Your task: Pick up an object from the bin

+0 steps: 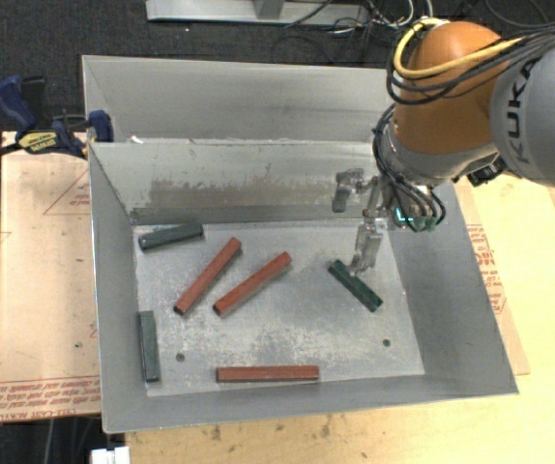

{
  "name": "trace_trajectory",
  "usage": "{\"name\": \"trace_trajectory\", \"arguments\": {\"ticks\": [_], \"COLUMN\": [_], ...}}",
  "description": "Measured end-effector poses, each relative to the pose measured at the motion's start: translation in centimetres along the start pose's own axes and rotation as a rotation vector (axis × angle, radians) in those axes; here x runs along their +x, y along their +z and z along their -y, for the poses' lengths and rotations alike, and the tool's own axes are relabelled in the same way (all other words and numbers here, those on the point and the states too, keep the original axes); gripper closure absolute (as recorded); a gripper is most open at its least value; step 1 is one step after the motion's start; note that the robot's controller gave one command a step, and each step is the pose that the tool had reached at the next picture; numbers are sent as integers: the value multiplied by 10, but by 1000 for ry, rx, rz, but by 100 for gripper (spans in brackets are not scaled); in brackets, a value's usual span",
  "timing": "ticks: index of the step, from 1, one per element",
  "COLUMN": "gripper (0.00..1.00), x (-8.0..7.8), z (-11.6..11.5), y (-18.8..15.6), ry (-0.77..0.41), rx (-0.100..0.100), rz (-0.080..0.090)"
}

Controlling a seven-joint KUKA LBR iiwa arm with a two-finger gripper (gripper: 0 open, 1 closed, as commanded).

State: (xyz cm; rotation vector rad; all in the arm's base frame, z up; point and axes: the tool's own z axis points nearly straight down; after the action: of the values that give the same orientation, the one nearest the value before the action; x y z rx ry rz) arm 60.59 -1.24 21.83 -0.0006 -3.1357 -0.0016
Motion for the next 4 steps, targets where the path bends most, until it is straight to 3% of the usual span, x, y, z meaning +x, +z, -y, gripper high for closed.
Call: {"name": "trace_trajectory", "arguments": {"ticks": [1,2,3,4], "gripper": [0,0,0,0], "x": [-1,13,21,37], "z": [0,22,46,62], "y": [-3,17,57,92], "ry": [0,61,-40,-303], "rx": [0,0,0,1], "rz": [4,9,9,8]}}
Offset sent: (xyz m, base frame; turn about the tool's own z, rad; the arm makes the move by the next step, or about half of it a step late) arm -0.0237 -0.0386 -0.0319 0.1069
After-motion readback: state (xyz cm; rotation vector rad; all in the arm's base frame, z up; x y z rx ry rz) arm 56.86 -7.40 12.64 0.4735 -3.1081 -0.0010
